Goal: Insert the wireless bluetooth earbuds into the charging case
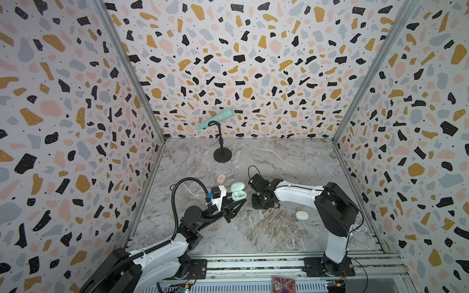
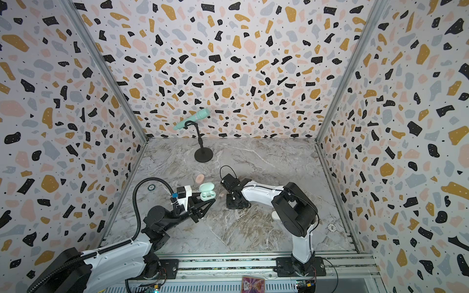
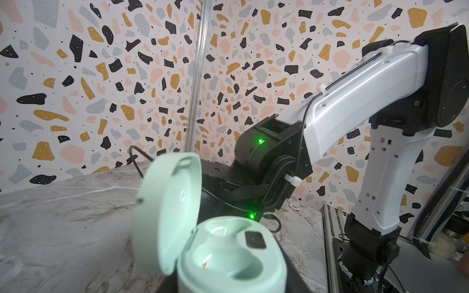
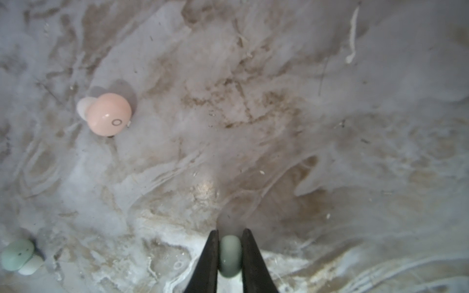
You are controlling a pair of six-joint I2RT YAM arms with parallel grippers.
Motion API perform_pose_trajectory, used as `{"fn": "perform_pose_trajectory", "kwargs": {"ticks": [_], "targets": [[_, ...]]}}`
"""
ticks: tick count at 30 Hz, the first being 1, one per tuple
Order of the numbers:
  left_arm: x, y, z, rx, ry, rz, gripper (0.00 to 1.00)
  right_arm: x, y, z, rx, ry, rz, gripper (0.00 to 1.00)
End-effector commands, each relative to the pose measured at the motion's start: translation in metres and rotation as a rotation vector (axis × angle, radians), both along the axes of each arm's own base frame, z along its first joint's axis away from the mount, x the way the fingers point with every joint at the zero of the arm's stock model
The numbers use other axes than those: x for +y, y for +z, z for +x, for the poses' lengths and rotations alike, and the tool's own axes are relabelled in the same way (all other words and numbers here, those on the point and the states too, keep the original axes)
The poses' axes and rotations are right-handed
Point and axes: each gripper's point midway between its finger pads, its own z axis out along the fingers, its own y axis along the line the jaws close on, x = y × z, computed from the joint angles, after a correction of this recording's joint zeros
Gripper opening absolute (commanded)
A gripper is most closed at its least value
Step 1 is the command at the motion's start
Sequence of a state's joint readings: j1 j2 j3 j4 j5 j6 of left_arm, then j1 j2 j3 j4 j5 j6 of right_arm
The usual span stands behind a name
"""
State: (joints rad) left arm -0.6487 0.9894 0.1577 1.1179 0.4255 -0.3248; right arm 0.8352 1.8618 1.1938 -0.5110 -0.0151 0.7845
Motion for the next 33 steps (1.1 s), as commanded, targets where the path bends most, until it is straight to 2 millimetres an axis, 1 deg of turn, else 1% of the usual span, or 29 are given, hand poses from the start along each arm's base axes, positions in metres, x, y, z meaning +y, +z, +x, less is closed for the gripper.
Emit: {"fn": "perform_pose_trajectory", "kwargs": {"ticks": [1, 7, 10, 16, 18, 23, 26, 33], "targets": [[0.000, 0.014, 0.001, -0.061, 0.002, -0.017, 0.29, -0.007, 0.026, -0.001, -0.023, 0.003, 0.042, 0.17], [-0.005, 0.019, 0.004, -0.067, -0.014, -0.019, 0.29, -0.010, 0.059, 0.006, -0.078, -0.003, 0.157, 0.17], [-0.009, 0.021, 0.006, -0.074, -0.024, -0.019, 0.29, -0.013, 0.084, 0.009, -0.129, 0.003, 0.236, 0.17], [-0.018, 0.032, 0.011, -0.104, -0.051, -0.027, 0.29, -0.018, 0.147, 0.008, -0.247, 0.067, 0.420, 0.17], [-0.022, 0.036, 0.012, -0.117, -0.065, -0.030, 0.29, -0.024, 0.168, 0.005, -0.286, 0.084, 0.463, 0.17], [-0.031, 0.042, 0.015, -0.138, -0.101, -0.038, 0.30, -0.032, 0.222, -0.009, -0.373, 0.162, 0.559, 0.17], [-0.036, 0.047, 0.016, -0.150, -0.125, -0.052, 0.29, -0.031, 0.252, -0.023, -0.415, 0.233, 0.637, 0.17], [-0.044, 0.053, 0.012, -0.161, -0.190, -0.074, 0.30, -0.023, 0.292, -0.047, -0.439, 0.351, 0.766, 0.17]]}}
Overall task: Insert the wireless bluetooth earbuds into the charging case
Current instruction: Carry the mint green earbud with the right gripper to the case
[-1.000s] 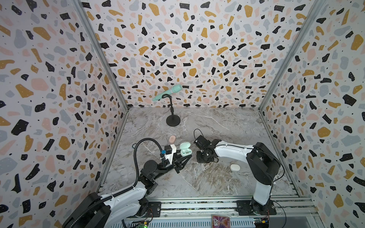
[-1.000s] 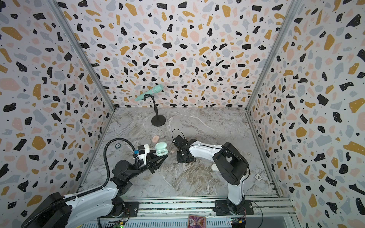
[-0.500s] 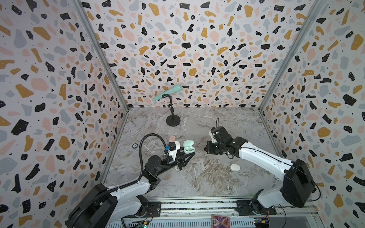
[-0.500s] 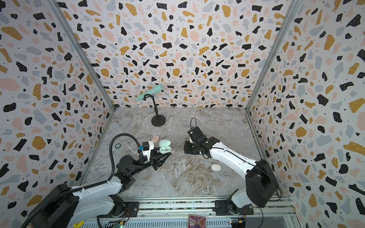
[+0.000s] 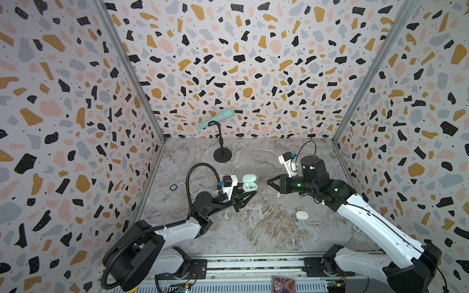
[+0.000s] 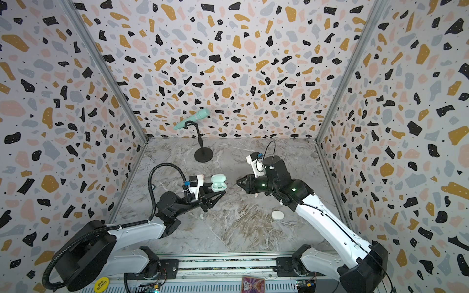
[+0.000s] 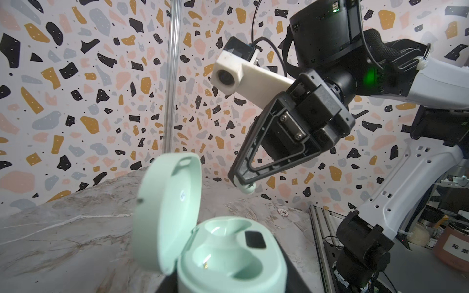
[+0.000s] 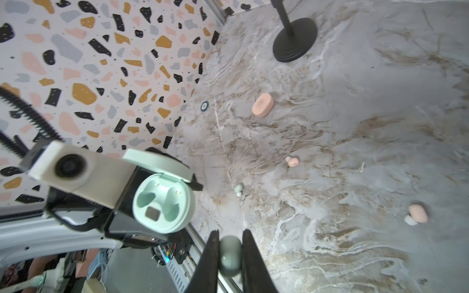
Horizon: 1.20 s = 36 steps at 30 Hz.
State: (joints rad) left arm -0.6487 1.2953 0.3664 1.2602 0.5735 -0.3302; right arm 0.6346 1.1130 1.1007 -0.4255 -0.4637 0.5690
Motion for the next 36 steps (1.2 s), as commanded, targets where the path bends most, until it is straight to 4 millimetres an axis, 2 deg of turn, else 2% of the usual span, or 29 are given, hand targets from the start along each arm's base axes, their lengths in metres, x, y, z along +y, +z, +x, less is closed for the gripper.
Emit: {"fn": "perform_pose_trajectory", "kwargs": {"ticks": [1, 5, 16, 24, 36], "targets": [[0.000, 0.032, -0.010, -0.107, -0.050, -0.079, 0.30, 0.007, 0.033, -0.018, -0.048, 0.109, 0.078, 0.17], [-0.001, 0.034, -0.014, -0.108, -0.074, -0.088, 0.30, 0.015, 0.044, -0.025, -0.066, 0.169, 0.117, 0.17], [-0.002, 0.034, -0.021, -0.110, -0.096, -0.083, 0.30, 0.044, 0.049, -0.033, -0.082, 0.267, 0.134, 0.17], [-0.005, 0.031, -0.027, -0.106, -0.119, -0.078, 0.30, 0.050, 0.046, -0.031, -0.076, 0.283, 0.141, 0.17], [-0.003, 0.040, -0.033, -0.128, -0.131, -0.091, 0.31, 0.052, 0.038, -0.031, -0.056, 0.289, 0.145, 0.17]]}}
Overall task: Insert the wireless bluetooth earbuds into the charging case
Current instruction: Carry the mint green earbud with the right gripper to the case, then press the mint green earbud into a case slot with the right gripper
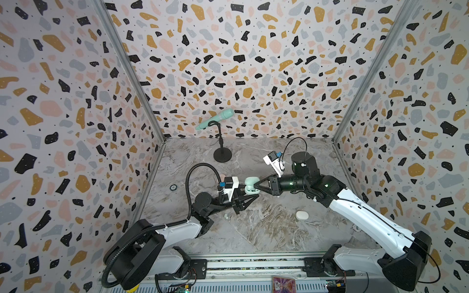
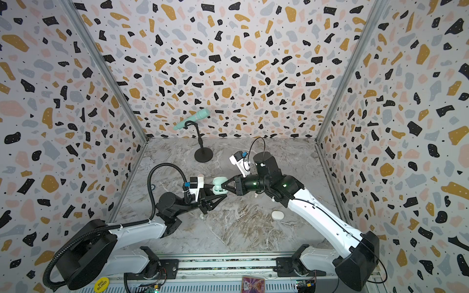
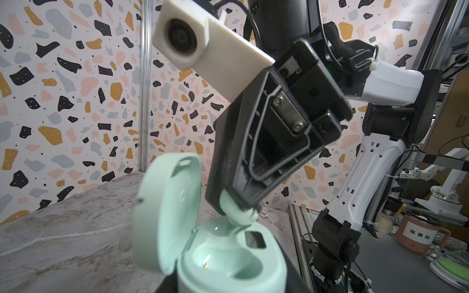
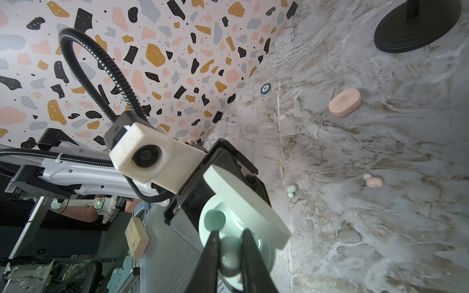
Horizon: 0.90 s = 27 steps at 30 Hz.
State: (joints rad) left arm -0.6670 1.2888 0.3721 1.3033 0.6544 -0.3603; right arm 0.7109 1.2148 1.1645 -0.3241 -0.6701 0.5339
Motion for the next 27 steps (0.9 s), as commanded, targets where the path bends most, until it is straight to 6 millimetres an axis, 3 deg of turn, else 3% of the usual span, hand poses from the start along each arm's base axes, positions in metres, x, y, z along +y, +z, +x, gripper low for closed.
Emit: {"fn": "perform_pose_trajectory", "kwargs": {"ticks": [1, 27], "targets": [[0.003, 0.029, -0.013, -0.095, -0.030, -0.070, 0.31, 0.002, 0.016, -0.003, -0.034, 0.016, 0.040, 0.17], [0.006, 0.032, -0.017, -0.106, -0.028, -0.080, 0.30, 0.004, 0.003, -0.006, 0.015, 0.025, 0.018, 0.19]]}}
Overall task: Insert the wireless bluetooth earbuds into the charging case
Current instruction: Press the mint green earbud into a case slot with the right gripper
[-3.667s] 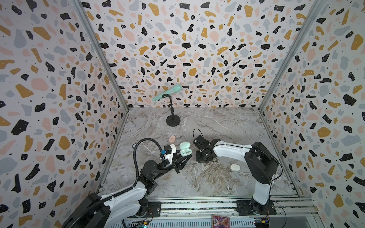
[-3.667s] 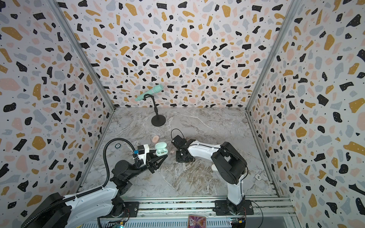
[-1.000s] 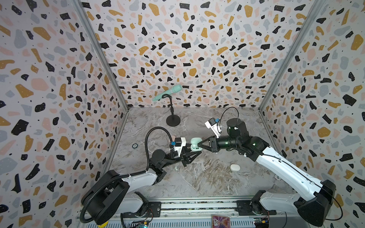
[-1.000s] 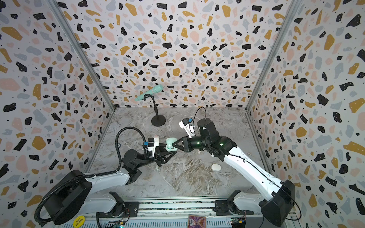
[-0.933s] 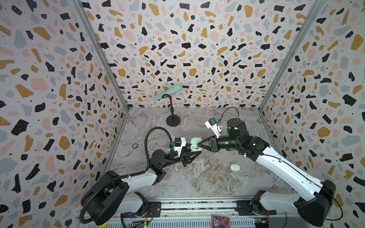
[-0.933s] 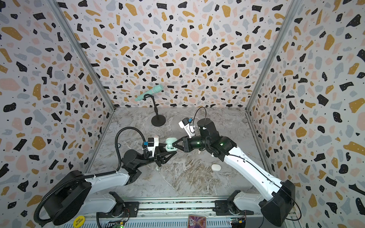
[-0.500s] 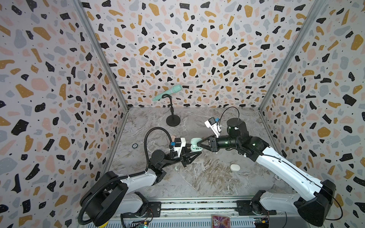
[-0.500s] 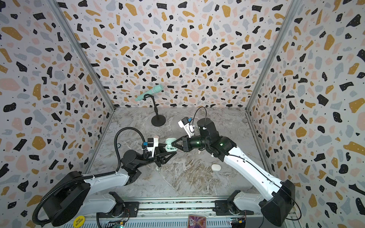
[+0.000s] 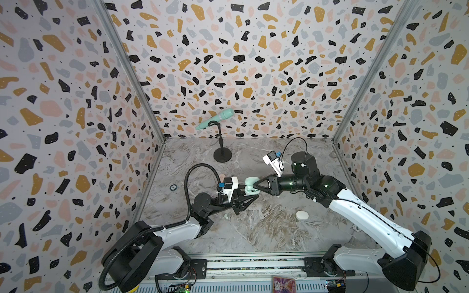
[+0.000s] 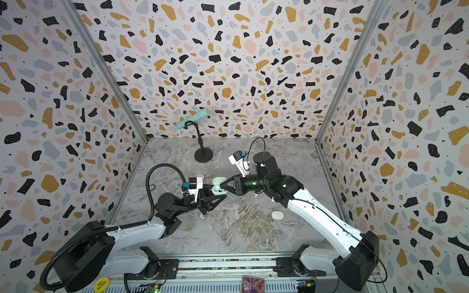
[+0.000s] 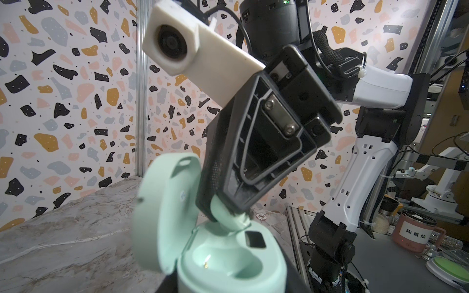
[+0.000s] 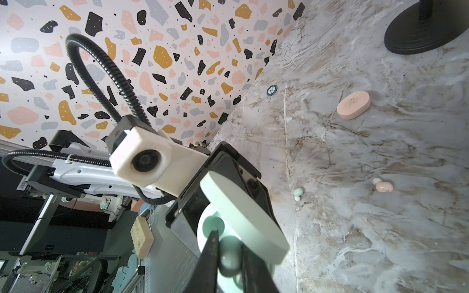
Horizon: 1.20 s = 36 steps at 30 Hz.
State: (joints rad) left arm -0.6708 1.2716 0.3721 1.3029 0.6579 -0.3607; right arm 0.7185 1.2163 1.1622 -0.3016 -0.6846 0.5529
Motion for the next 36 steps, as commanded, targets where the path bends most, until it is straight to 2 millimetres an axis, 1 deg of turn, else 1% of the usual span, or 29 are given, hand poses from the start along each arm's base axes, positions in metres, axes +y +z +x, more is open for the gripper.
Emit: {"fn": "perform_pose_trajectory", "kwargs": {"ticks": [1, 5, 10, 16, 23, 25, 29, 32, 36], "targets": [[0.005, 0.027, -0.013, -0.094, -0.019, -0.071, 0.30, 0.000, -0.001, -0.004, 0.010, 0.011, -0.005, 0.19], [0.005, 0.027, -0.013, -0.095, -0.017, -0.071, 0.30, -0.001, -0.005, -0.003, 0.016, 0.002, -0.021, 0.21], [0.005, 0.027, -0.013, -0.095, -0.017, -0.070, 0.30, -0.004, -0.007, 0.000, 0.013, -0.019, -0.043, 0.27], [0.006, 0.027, -0.013, -0.093, -0.020, -0.070, 0.30, -0.004, 0.005, 0.004, -0.016, -0.033, -0.049, 0.34], [0.006, 0.026, -0.013, -0.090, -0.019, -0.069, 0.30, -0.004, 0.010, 0.009, -0.036, -0.041, -0.078, 0.43], [0.006, 0.026, -0.013, -0.090, -0.018, -0.067, 0.30, -0.004, 0.013, 0.009, -0.045, -0.044, -0.077, 0.47], [0.005, 0.024, -0.012, -0.088, -0.010, -0.062, 0.30, -0.004, 0.017, 0.007, -0.050, -0.038, -0.077, 0.52], [0.007, 0.021, -0.008, -0.081, 0.017, -0.058, 0.30, -0.003, 0.022, 0.001, -0.062, -0.026, -0.082, 0.54], [0.013, 0.015, -0.001, -0.071, 0.072, -0.048, 0.30, -0.006, 0.032, -0.008, -0.082, -0.029, -0.092, 0.60]]}}
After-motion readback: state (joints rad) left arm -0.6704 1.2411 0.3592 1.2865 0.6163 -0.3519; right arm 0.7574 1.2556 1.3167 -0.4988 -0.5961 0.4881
